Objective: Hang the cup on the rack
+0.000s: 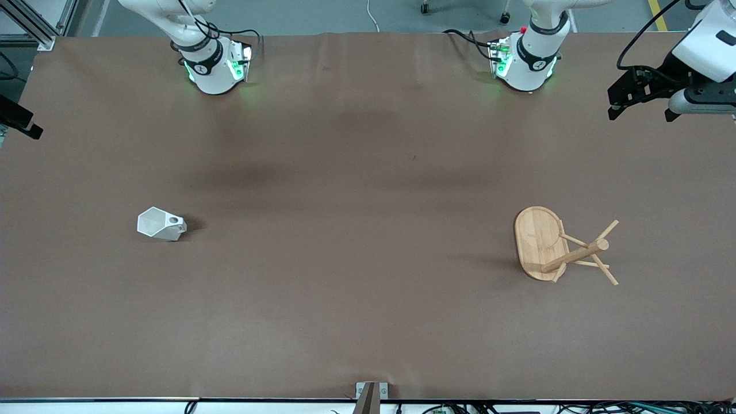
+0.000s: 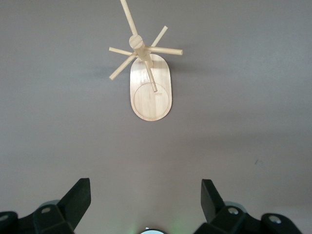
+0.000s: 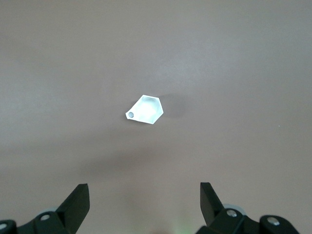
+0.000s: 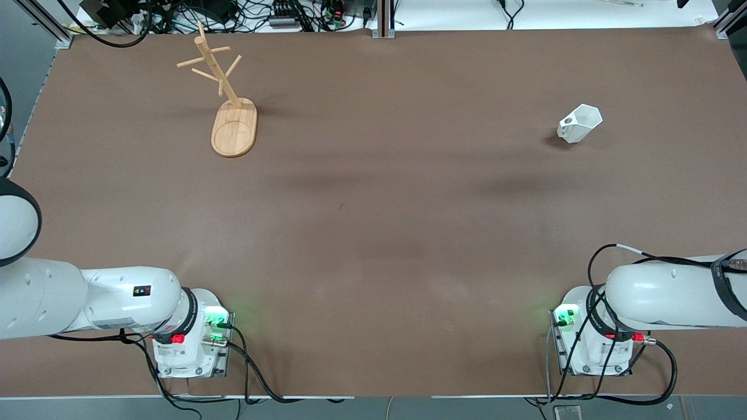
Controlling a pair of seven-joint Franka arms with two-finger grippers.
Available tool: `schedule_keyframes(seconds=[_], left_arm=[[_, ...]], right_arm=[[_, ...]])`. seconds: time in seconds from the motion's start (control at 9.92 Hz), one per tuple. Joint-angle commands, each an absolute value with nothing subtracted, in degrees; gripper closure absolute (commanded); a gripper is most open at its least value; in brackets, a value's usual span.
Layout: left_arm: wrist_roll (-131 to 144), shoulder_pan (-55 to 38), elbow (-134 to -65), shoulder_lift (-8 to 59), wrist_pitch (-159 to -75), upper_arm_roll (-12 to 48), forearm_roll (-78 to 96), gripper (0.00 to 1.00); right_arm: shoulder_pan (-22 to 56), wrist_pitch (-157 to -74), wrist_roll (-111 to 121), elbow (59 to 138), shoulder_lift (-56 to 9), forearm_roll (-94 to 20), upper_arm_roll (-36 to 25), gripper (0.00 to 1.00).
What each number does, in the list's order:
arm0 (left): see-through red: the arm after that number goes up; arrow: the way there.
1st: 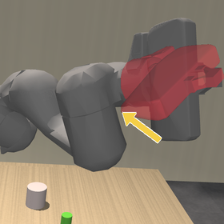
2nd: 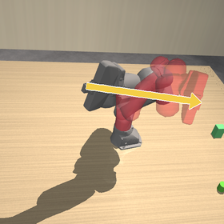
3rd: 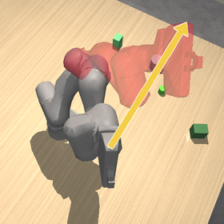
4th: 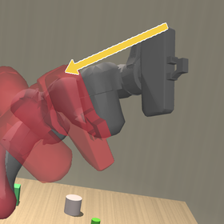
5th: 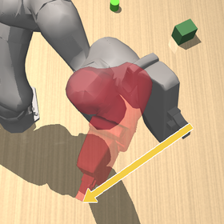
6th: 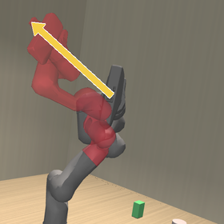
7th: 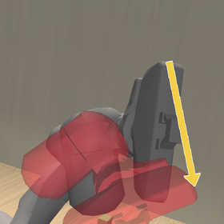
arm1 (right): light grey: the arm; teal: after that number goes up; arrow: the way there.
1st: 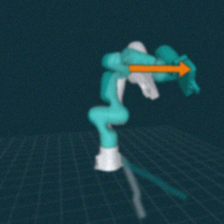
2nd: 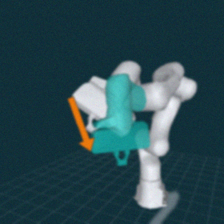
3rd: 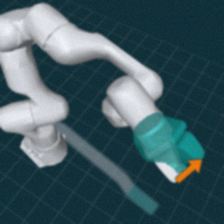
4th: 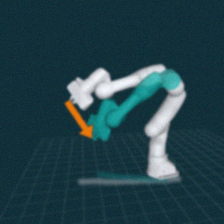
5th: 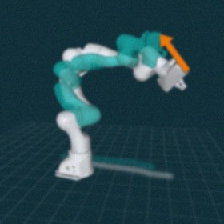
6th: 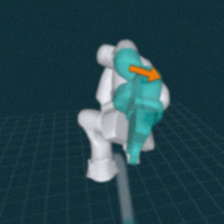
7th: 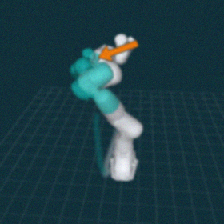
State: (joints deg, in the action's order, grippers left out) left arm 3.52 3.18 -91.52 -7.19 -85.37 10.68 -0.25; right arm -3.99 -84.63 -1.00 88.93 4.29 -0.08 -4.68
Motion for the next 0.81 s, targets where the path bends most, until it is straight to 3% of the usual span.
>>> schedule_keyframes(seconds=[0.0,0.71], left_arm=[[2.3,3.3,-91.6,-6.2,-81.9,10.5,-0.4,0.0],[3.4,2.7,-90.8,-4.3,-81.9,10.6,-0.3,0.0]], right_arm=[[-2.6,-82.5,-1.5,87.4,3.7,3.0,-4.5,0.0],[-2.4,-81.8,-1.4,88.1,1.8,2.9,-4.5,0.0]])
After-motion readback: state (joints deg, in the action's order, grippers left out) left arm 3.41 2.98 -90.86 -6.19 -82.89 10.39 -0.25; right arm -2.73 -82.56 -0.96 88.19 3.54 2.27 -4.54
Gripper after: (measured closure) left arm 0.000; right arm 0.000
